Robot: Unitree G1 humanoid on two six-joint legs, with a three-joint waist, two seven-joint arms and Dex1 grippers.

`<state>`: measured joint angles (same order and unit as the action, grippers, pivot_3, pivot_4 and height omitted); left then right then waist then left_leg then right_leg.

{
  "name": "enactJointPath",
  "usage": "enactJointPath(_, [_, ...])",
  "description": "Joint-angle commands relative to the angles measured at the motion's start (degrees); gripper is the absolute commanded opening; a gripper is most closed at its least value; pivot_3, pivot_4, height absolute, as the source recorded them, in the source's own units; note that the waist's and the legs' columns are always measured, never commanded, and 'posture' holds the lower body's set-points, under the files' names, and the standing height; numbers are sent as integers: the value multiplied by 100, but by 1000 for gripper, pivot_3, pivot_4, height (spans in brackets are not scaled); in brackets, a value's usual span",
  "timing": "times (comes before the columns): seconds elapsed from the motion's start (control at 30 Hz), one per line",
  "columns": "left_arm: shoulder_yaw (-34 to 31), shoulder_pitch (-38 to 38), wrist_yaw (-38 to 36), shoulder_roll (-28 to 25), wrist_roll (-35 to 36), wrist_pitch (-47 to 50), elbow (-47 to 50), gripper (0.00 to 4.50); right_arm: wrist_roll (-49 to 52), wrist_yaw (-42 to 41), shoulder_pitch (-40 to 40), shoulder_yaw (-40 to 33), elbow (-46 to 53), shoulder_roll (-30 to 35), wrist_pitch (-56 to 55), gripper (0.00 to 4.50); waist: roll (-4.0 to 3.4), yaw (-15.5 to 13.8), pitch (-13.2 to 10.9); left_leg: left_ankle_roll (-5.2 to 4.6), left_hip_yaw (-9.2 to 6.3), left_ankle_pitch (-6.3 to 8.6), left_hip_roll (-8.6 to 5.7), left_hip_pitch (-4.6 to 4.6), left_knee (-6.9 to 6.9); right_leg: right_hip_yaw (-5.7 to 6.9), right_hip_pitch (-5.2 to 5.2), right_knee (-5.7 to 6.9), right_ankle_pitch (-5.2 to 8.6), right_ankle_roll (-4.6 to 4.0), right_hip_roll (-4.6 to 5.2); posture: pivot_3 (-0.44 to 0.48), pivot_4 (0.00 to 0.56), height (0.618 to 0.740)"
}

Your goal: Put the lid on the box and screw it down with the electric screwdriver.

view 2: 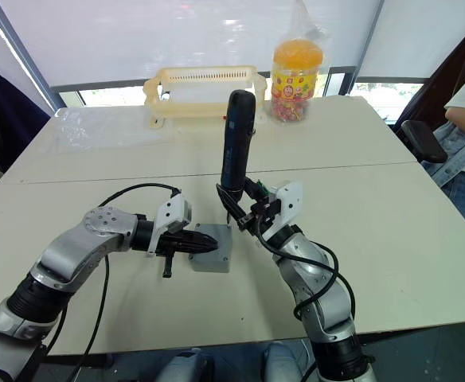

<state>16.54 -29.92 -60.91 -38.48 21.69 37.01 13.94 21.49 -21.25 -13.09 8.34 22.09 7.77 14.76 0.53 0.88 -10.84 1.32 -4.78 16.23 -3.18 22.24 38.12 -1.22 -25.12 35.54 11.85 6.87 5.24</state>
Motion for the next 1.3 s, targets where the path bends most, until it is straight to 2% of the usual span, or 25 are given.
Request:
enactJointPath(0.03, [48,101,30,-22,-90,71,-4,314,-3,-60,-56,0,221,-67,-201,1812,0,0,0,0,0,0,0,0,0,0,0,0,0,0,0,0,150,740])
enactJointPath(0.8, [11,98,97,38,-78,62,-16,314,-443,-155,-51,66,-246,-82,-670,1812,0,-2,2,1,0,-1,0,-7,0,0,7,1,0,0,0,0,150,740])
enactJointPath(1.1, [16,104,127,36,-66,79,-10,314,-512,-209,25,249,-361,-232,-736,1812,0,4,2,0,-1,0,1,-48,-6,0,43,-2,1,-1,0,0,150,740])
enactJointPath(1.3, [12,161,128,5,-76,72,3,314,-762,-347,220,387,-527,-94,-967,1812,0,12,3,-1,0,1,1,-78,-16,-1,69,-8,3,-1,-1,0,150,740])
